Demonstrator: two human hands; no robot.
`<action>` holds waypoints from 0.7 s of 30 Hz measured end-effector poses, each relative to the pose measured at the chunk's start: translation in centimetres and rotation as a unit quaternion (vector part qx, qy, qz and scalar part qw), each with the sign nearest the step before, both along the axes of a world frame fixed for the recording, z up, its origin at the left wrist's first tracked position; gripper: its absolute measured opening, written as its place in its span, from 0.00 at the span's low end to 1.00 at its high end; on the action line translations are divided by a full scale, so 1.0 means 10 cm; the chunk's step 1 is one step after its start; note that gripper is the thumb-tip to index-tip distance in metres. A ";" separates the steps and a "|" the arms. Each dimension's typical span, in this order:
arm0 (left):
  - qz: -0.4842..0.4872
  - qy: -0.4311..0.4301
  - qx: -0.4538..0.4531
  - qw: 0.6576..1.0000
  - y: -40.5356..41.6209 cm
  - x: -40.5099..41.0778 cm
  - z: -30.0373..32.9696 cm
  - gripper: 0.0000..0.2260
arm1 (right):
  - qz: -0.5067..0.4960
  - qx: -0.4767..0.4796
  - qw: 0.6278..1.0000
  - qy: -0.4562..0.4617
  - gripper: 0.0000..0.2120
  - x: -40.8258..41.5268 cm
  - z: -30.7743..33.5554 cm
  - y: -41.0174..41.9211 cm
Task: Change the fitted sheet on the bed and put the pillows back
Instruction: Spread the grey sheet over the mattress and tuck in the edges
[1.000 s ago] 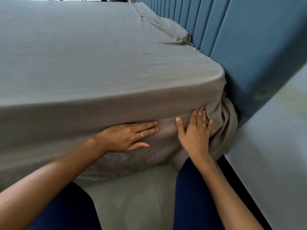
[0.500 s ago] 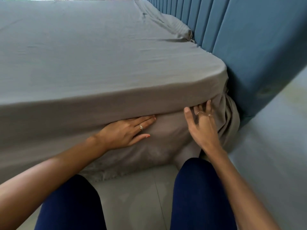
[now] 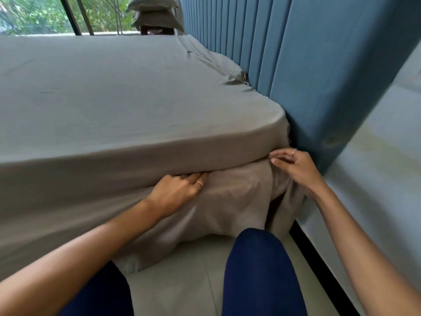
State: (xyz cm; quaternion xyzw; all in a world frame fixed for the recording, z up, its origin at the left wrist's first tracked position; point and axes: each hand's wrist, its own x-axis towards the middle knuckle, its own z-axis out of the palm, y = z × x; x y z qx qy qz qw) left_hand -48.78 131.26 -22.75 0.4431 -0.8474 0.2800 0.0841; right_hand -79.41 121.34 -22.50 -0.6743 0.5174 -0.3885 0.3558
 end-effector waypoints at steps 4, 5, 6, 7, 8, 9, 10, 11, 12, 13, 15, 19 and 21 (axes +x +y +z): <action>-0.073 -0.049 -0.053 0.995 0.06 0.05 -0.01 0.19 | -0.096 0.009 0.982 -0.162 0.07 0.01 -0.12 0.19; -0.078 -0.050 -0.061 0.994 0.09 0.05 0.00 0.17 | -0.130 -0.012 0.975 -0.177 0.06 0.01 -0.12 0.24; -0.088 -0.047 -0.082 0.992 0.10 0.05 -0.01 0.16 | -0.168 -0.036 0.970 -0.170 0.06 0.02 -0.12 0.31; -0.087 -0.039 -0.093 0.991 0.13 0.03 -0.03 0.15 | -0.206 -0.058 0.966 -0.146 0.07 0.01 -0.15 0.41; -0.086 -0.026 -0.101 0.991 0.17 0.02 -0.06 0.14 | -0.241 -0.076 0.961 -0.112 0.08 0.01 -0.21 0.53; -0.079 -0.011 -0.098 0.992 0.21 0.01 -0.13 0.13 | -0.273 -0.081 0.955 -0.077 0.09 0.00 -0.30 0.67; -0.074 0.002 -0.092 0.993 0.24 0.02 -0.21 0.15 | -0.294 -0.066 0.952 -0.050 0.11 -0.02 -0.37 0.78; -0.072 0.007 -0.078 0.994 0.26 0.05 -0.31 0.17 | -0.299 -0.029 0.953 -0.027 0.17 -0.07 -0.47 0.84; -0.072 0.004 -0.066 0.995 0.26 0.09 -0.39 0.19 | -0.283 0.026 0.959 -0.019 0.24 -0.13 -0.60 0.84; -0.072 -0.010 -0.049 0.996 0.24 0.12 -0.44 0.21 | -0.252 0.088 0.964 -0.015 0.33 -0.17 -0.68 0.83; -0.058 -0.048 -0.031 0.997 0.17 0.16 -0.51 0.24 | -0.190 0.148 0.971 0.012 0.52 -0.20 -0.79 0.76; -0.054 -0.057 -0.039 0.996 0.11 0.13 -0.58 0.23 | -0.185 0.182 0.965 -0.039 0.58 -0.08 -0.84 0.59; -0.062 -0.070 -0.042 0.995 0.12 0.16 -0.59 0.23 | -0.223 0.180 0.951 -0.116 0.50 -0.02 -0.85 0.55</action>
